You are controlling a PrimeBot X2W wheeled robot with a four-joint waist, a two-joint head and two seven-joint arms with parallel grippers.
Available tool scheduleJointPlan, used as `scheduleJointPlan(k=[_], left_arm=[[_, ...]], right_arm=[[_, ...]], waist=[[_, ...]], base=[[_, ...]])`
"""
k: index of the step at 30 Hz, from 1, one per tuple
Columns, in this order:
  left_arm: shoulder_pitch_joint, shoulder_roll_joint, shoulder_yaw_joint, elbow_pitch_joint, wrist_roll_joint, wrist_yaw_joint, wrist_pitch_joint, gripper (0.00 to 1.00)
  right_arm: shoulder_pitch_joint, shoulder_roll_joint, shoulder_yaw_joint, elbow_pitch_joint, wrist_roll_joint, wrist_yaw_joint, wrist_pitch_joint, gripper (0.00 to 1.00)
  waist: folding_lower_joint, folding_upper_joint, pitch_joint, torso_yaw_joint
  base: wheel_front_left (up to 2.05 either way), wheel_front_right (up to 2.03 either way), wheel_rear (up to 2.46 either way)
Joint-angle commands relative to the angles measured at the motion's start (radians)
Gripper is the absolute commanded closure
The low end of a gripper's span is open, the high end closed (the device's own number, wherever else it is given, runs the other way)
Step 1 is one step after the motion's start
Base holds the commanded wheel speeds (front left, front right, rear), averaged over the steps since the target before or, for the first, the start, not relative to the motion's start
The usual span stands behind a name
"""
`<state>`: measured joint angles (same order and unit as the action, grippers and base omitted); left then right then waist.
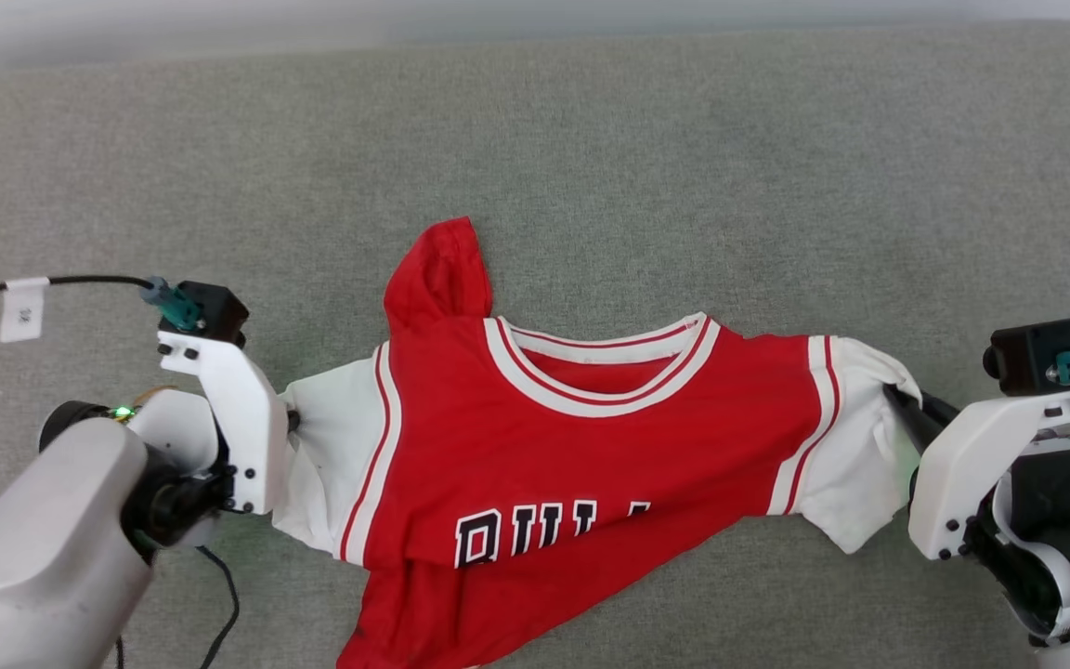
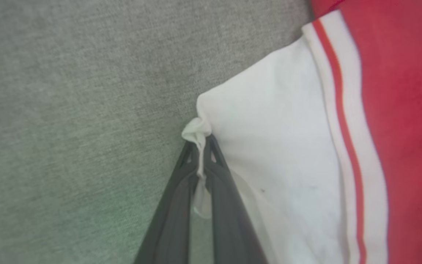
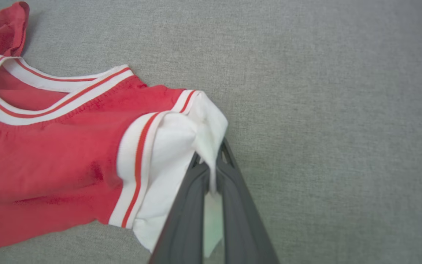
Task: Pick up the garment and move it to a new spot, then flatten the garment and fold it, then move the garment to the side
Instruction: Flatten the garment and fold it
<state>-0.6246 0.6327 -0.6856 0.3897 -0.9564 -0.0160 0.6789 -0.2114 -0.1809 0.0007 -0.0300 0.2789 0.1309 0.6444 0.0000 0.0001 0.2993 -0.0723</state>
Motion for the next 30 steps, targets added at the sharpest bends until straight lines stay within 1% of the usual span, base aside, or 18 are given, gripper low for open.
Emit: scheduleJointPlan(k=[1, 2, 6, 11, 12, 13, 14, 16, 20, 24, 27, 30], left_arm=[[0.02, -0.038, -0.023, 0.02, 0.027, -0.008, -0.049, 1.0], [0.007, -0.043, -0.019, 0.022, 0.039, -0.013, -0.077, 1.0], [-0.054, -0.055, 0.003, 0.029, 0.094, -0.006, -0.195, 1.0], [-0.128, -0.095, 0.038, 0.059, 0.147, 0.019, -0.344, 1.0], [-0.158, -0.107, 0.055, 0.08, 0.167, 0.037, -0.409, 1.0], [-0.175, -0.115, 0.06, 0.095, 0.175, 0.044, -0.43, 1.0], [-0.216, -0.135, 0.072, 0.119, 0.189, 0.058, -0.471, 1.0], [-0.261, -0.151, 0.081, 0.149, 0.202, 0.07, -0.502, 1.0], [-0.385, -0.173, 0.102, 0.209, 0.232, 0.087, -0.564, 1.0], [-0.527, -0.178, 0.128, 0.264, 0.262, 0.091, -0.624, 1.0], [-0.645, -0.162, 0.152, 0.297, 0.275, 0.08, -0.664, 1.0], [-0.759, -0.144, 0.178, 0.311, 0.29, 0.074, -0.711, 1.0]], right_arm=[[-0.024, -0.008, -0.001, 0.001, 0.001, 0.0, -0.012, 1.0], [-0.028, -0.012, -0.003, 0.008, 0.0, 0.0, -0.014, 1.0], [-0.068, -0.03, -0.009, 0.039, -0.011, 0.0, -0.038, 1.0], [-0.148, -0.053, -0.002, 0.12, -0.032, 0.0, -0.083, 1.0], [-0.197, -0.062, 0.006, 0.158, -0.042, 0.0, -0.107, 1.0], [-0.222, -0.069, 0.014, 0.179, -0.043, 0.0, -0.117, 1.0], [-0.284, -0.075, 0.023, 0.224, -0.039, 0.0, -0.144, 1.0], [-0.349, -0.08, 0.038, 0.271, -0.036, 0.0, -0.171, 1.0], [-0.513, -0.1, 0.065, 0.361, -0.035, -0.001, -0.233, 1.0], [-0.697, -0.112, 0.087, 0.445, -0.052, 0.0, -0.307, 1.0], [-0.846, -0.1, 0.09, 0.498, -0.066, 0.0, -0.358, 1.0], [-0.993, -0.101, 0.1, 0.536, -0.103, -0.001, -0.411, 1.0]], waist=[[0.0, -0.0001, -0.022, 0.004], [0.0, -0.0001, -0.034, 0.006], [0.0, -0.0001, -0.085, 0.02], [0.0, -0.0001, -0.146, 0.032], [0.0, -0.0001, -0.167, 0.032], [0.0, -0.0001, -0.173, 0.032], [0.0, -0.0001, -0.179, 0.032], [0.0, -0.0001, -0.178, 0.033], [0.0, -0.0001, -0.143, 0.034], [0.0, -0.0001, -0.072, 0.034], [0.0, -0.0001, -0.01, 0.025], [0.0, -0.0001, 0.056, 0.02]], base=[[0.0, 0.0, 0.0], [0.0, 0.0, 0.0], [0.0, 0.0, 0.0], [0.0, 0.0, 0.0], [0.0, 0.0, 0.0], [0.0, 0.0, 0.0], [0.0, 0.0, 0.0], [0.0, 0.0, 0.0], [0.0, 0.0, 0.0], [0.0, 0.0, 0.0], [0.0, 0.0, 0.0], [0.0, 0.0, 0.0]])
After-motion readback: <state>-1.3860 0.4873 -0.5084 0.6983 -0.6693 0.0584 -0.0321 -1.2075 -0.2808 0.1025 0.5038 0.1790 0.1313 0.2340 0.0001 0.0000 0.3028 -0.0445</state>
